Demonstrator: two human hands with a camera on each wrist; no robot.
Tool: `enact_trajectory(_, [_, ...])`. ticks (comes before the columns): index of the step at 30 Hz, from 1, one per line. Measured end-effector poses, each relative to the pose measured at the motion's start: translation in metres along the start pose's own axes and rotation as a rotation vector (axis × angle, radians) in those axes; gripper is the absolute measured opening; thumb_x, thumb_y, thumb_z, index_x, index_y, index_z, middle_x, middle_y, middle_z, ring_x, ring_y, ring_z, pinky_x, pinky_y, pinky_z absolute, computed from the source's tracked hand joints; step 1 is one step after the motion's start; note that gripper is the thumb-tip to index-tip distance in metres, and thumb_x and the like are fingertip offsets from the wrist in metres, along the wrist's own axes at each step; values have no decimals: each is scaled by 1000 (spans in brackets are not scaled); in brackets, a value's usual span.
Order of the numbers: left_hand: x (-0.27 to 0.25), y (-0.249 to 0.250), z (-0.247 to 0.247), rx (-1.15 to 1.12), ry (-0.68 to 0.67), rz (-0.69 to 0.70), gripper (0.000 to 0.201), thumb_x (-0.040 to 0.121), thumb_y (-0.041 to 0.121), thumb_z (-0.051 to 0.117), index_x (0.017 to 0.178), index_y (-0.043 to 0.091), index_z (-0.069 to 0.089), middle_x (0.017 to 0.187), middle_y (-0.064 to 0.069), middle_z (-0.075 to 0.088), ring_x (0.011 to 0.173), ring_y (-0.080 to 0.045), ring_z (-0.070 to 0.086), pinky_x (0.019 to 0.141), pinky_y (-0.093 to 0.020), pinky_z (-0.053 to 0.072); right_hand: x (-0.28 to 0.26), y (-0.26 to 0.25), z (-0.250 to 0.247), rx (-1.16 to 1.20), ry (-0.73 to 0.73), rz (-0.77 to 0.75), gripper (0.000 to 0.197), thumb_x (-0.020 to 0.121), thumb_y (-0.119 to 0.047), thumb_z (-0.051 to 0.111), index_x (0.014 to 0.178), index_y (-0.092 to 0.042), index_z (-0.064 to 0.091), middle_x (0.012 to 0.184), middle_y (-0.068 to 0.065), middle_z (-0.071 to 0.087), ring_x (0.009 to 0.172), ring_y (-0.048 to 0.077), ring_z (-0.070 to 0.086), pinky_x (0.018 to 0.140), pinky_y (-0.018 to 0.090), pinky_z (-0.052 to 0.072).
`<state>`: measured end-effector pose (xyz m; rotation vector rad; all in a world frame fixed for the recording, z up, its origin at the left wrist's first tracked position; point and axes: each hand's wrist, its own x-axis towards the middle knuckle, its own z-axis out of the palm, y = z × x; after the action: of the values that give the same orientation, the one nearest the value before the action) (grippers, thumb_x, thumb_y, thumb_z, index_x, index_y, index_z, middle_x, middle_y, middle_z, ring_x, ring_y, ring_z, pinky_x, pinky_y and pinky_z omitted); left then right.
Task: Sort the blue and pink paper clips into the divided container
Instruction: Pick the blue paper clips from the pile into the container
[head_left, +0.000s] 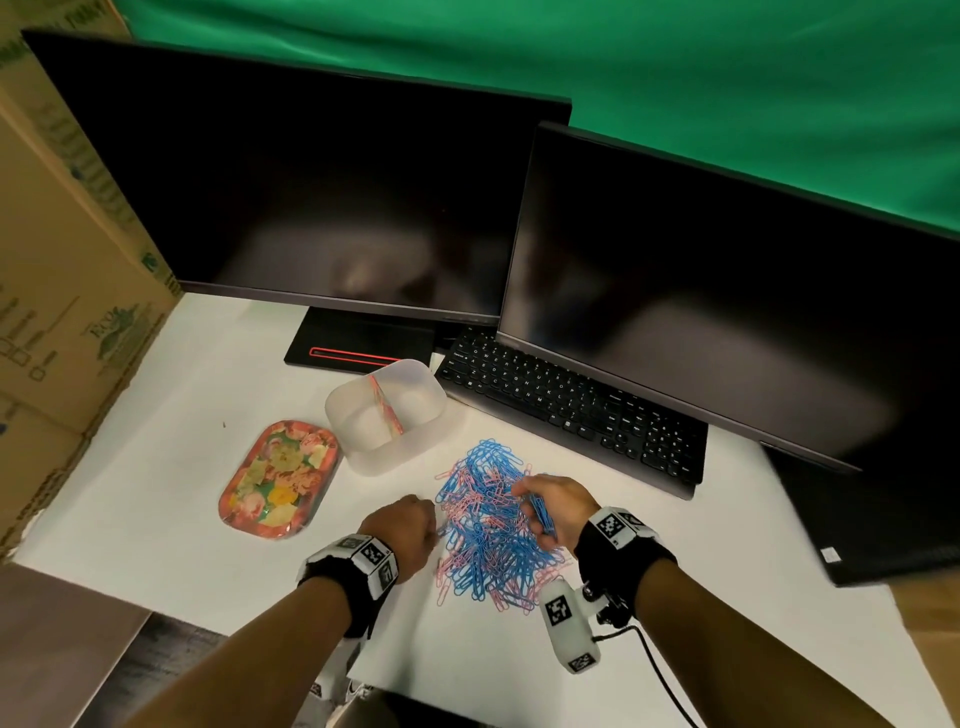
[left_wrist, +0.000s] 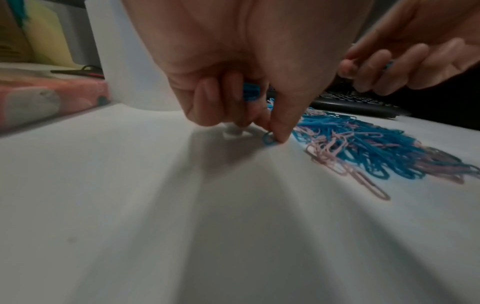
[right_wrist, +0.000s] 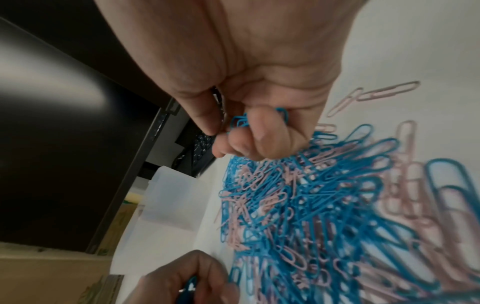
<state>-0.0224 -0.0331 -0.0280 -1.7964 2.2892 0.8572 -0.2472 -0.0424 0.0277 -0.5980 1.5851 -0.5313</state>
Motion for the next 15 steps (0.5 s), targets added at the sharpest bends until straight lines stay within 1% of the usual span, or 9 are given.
enact_trajectory(2, [-3, 2, -3, 12, -22, -24, 20, 91, 34, 49, 100, 18, 57, 109, -4, 57, 100, -26, 60, 81, -29, 46, -2, -9, 8, -5, -29, -25, 21, 97, -20, 49, 86, -10, 63, 60, 3, 46, 43, 15, 35, 44, 17, 21])
enact_trajectory(4, [-7, 1, -8, -73, -13, -37, 12, 89, 31, 51, 92, 20, 56, 106, -4, 62, 98, -25, 60, 79, -27, 44, -4, -19, 16, -4, -59, -36, 18, 96, -18, 50, 86, -8, 62, 61, 3, 45, 44, 15, 35, 42, 16, 22])
enact_trajectory(6, [-12, 1, -17, -208, -5, -69, 6, 86, 24, 54, 80, 24, 54, 96, -1, 66, 93, -22, 62, 74, -23, 44, -7, -28, 24, 9, -75, -32, 14, 94, -13, 52, 85, -7, 61, 60, 5, 45, 45, 16, 36, 40, 16, 23])
enact_trajectory(8, [-15, -1, -29, -447, 26, -128, 16, 82, 12, 59, 74, 25, 58, 84, 2, 67, 83, -18, 63, 75, -24, 49, -9, -37, 35, 27, -90, -18, 11, 92, -8, 53, 84, -5, 60, 60, 6, 46, 45, 16, 37, 41, 18, 25])
enact_trajectory(9, [-16, -1, -37, -598, 42, -156, 19, 81, 6, 60, 75, 24, 61, 80, 2, 67, 74, -16, 61, 73, -26, 51, -11, -42, 41, 37, -103, -11, 9, 91, -7, 54, 85, -5, 60, 60, 6, 47, 44, 16, 38, 41, 19, 26])
enact_trajectory(10, [-17, -1, -45, -758, 68, -188, 22, 81, 0, 58, 80, 21, 64, 76, 0, 65, 64, -14, 56, 64, -26, 51, -12, -47, 48, 45, -124, -9, 7, 90, -7, 54, 85, -5, 58, 60, 7, 47, 44, 16, 40, 41, 19, 27])
enact_trajectory(11, [-19, -2, -55, -920, 96, -240, 25, 83, -5, 54, 86, 16, 66, 71, -3, 61, 56, -14, 48, 54, -23, 44, -14, -54, 57, 51, -149, -13, 7, 90, -7, 54, 85, -5, 57, 61, 7, 48, 43, 16, 41, 40, 19, 28])
enact_trajectory(13, [-21, -4, -76, -1226, 187, -348, 29, 84, -11, 45, 97, 3, 67, 65, -6, 52, 50, -16, 39, 47, -20, 32, -17, -68, 75, 46, -196, -36, 9, 91, -6, 53, 82, -6, 56, 64, 9, 50, 44, 17, 45, 40, 20, 32])
enact_trajectory(15, [-21, -9, -97, -1444, 266, -396, 27, 85, -11, 43, 97, -2, 66, 67, -10, 48, 52, -18, 44, 46, -22, 37, -18, -85, 93, 25, -236, -64, 13, 92, -6, 51, 80, -5, 55, 65, 10, 51, 48, 18, 48, 40, 21, 37])
